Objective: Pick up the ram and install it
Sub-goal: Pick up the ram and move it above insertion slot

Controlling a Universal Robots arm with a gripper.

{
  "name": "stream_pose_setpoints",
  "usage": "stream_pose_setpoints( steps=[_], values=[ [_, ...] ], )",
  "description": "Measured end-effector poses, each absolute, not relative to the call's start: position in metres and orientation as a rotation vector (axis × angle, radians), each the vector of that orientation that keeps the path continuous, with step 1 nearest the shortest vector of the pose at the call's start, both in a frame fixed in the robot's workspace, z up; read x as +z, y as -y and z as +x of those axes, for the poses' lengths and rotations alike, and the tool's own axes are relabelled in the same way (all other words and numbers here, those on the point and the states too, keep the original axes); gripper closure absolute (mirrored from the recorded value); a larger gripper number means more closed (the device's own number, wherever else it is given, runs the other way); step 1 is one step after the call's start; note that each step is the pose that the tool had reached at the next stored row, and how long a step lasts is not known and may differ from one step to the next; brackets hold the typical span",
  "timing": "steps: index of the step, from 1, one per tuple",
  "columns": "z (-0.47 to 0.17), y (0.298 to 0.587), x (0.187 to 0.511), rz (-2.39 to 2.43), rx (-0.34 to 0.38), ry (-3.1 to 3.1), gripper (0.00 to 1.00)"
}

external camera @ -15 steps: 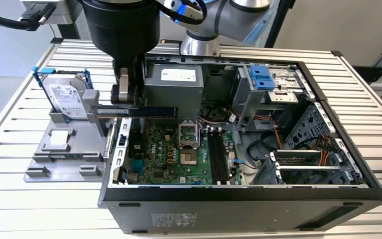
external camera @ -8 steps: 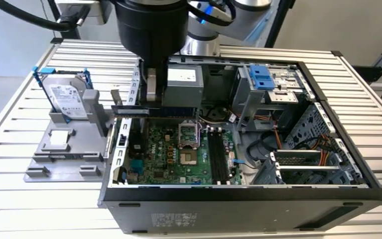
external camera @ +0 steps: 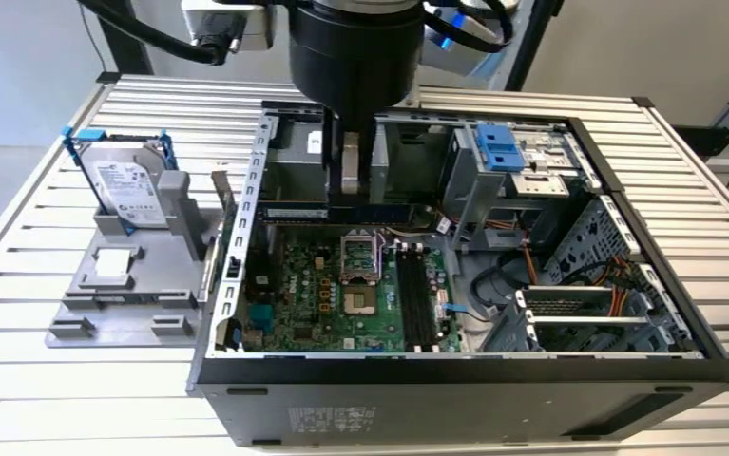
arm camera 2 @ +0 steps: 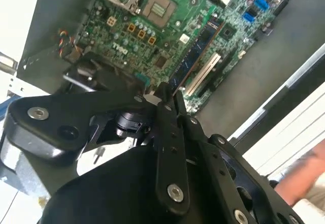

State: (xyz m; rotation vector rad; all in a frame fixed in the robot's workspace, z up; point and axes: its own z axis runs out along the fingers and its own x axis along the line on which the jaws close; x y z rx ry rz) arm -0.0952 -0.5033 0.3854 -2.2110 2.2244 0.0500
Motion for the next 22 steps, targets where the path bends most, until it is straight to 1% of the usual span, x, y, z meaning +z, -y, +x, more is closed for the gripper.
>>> stream_pose_setpoints(
  steps=[22],
  values=[
    [-0.017, 0.503, 0.385, -2.188, 0.05, -2.246, 1.0]
  ],
)
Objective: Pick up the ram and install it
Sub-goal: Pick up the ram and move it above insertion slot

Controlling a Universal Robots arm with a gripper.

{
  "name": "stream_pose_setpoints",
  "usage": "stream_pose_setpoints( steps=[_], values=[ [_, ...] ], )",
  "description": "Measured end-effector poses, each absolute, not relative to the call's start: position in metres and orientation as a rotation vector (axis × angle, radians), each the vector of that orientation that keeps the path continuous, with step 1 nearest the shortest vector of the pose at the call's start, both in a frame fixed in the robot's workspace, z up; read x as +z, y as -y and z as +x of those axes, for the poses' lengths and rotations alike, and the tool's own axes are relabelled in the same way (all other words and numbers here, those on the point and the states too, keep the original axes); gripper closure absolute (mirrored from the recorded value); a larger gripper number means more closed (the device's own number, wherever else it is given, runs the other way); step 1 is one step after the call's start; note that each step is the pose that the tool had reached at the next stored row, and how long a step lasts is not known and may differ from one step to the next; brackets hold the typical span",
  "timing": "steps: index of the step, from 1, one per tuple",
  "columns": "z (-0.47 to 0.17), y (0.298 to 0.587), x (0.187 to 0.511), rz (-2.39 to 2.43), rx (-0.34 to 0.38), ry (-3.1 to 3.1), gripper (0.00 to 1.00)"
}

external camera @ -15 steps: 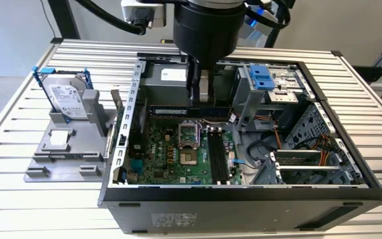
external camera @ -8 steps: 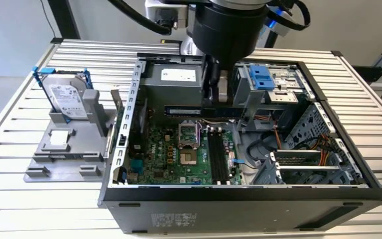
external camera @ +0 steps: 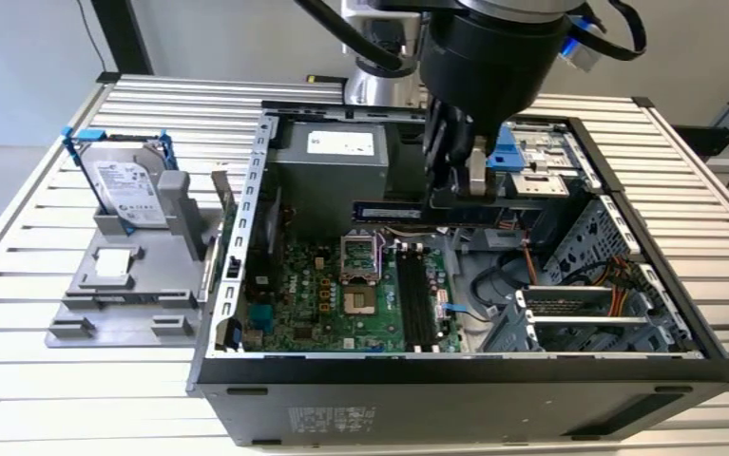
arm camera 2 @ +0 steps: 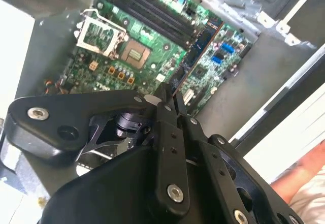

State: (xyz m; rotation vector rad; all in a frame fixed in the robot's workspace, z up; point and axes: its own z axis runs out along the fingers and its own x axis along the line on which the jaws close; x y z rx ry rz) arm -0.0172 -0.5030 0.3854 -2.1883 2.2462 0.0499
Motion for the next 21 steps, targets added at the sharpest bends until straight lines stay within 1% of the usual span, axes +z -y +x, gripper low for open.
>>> stream_pose_setpoints(
  steps=[8, 13, 21],
  values=[
    [0.008, 0.503, 0.385, -2.181, 0.05, -2.253, 1.0],
    [0.01, 0.502, 0.385, -2.18, 0.05, -2.254, 1.0],
    [0.01, 0.478, 0.385, -2.18, 0.05, -2.254, 1.0]
  ],
)
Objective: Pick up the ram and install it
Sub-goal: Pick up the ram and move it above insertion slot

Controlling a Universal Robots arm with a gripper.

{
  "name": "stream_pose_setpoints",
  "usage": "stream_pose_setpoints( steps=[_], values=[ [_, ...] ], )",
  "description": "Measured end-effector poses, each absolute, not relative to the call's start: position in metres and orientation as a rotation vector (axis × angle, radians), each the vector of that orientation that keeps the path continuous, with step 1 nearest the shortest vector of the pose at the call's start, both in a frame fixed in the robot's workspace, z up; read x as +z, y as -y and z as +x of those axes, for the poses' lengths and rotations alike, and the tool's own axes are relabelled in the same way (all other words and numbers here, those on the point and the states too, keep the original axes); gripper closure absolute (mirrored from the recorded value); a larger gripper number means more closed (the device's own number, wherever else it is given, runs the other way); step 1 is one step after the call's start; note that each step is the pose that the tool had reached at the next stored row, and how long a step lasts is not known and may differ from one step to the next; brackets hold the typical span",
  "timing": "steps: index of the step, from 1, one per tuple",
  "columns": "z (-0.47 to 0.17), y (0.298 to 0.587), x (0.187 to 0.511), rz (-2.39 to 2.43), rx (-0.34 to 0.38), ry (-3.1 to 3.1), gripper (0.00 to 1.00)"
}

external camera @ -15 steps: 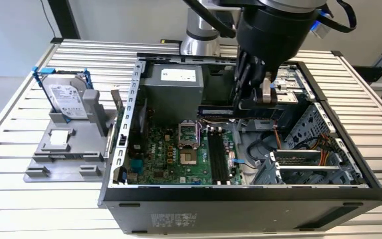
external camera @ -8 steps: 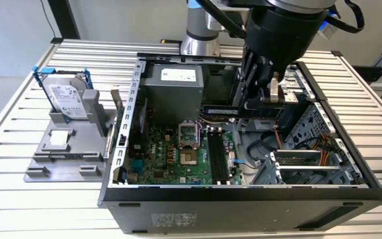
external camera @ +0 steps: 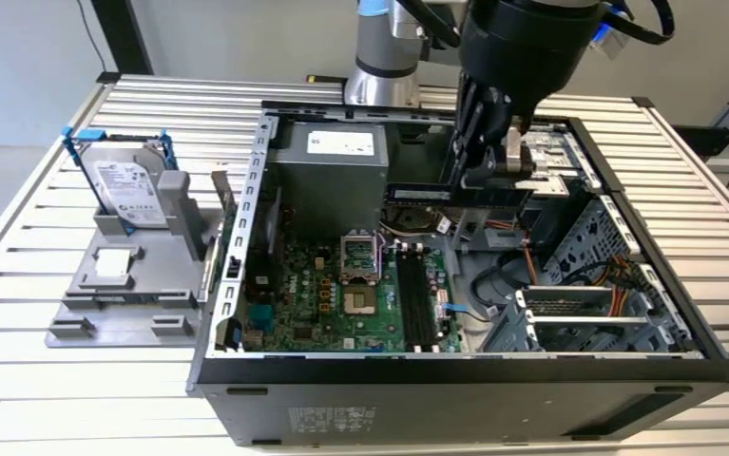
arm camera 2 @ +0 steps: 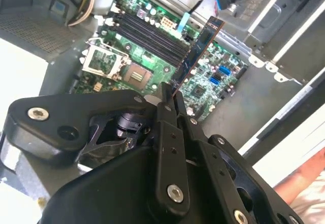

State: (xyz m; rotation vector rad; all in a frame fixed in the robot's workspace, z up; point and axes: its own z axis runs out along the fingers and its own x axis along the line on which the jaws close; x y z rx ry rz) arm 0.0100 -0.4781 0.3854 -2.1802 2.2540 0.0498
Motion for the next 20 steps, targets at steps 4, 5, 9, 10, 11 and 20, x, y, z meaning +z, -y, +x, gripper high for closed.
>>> stream_pose_setpoints(
  steps=[4, 5, 9, 10, 11, 20],
  values=[
    [0.011, 0.466, 0.385, -2.18, 0.05, -2.254, 1.0],
    [0.011, 0.464, 0.385, -2.18, 0.05, -2.254, 1.0],
    [0.011, 0.462, 0.385, -2.18, 0.05, -2.254, 1.0],
    [0.011, 0.462, 0.385, -2.18, 0.05, -2.254, 1.0],
    [0.011, 0.462, 0.385, -2.18, 0.05, -2.254, 1.0],
    [0.011, 0.461, 0.385, -2.18, 0.05, -2.254, 1.0]
  ],
)
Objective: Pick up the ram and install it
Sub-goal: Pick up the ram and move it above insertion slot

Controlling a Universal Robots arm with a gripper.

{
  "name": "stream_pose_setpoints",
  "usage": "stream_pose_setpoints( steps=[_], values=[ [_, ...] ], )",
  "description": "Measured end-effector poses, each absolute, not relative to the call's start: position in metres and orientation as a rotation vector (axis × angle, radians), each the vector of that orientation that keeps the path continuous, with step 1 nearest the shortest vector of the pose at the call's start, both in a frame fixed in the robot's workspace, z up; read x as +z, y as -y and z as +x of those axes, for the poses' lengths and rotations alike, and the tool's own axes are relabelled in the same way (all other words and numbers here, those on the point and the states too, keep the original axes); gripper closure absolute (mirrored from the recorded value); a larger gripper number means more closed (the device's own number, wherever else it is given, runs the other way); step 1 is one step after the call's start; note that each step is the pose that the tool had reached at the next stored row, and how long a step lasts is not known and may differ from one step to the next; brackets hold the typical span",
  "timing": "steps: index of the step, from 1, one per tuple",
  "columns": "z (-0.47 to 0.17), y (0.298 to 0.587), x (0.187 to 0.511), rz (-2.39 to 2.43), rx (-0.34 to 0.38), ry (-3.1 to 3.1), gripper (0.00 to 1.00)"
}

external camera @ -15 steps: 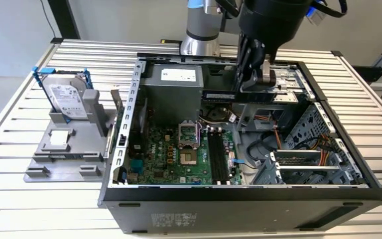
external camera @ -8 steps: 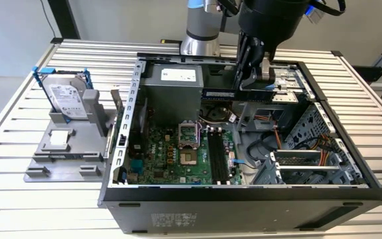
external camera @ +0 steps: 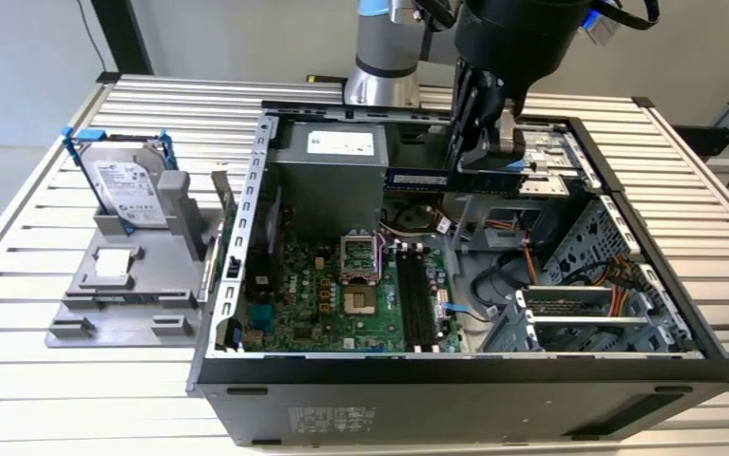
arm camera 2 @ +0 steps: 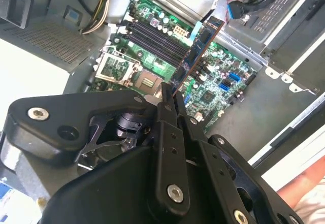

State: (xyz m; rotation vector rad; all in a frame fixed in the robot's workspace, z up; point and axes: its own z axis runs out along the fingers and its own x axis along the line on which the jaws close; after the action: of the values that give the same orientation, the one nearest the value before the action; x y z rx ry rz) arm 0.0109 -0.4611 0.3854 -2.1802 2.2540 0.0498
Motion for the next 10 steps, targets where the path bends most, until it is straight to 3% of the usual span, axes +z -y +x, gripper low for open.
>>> stream_pose_setpoints(
  steps=[10],
  values=[
    [0.0109, 0.461, 0.3854, -2.175, 0.05, -2.259, 1.0]
  ],
)
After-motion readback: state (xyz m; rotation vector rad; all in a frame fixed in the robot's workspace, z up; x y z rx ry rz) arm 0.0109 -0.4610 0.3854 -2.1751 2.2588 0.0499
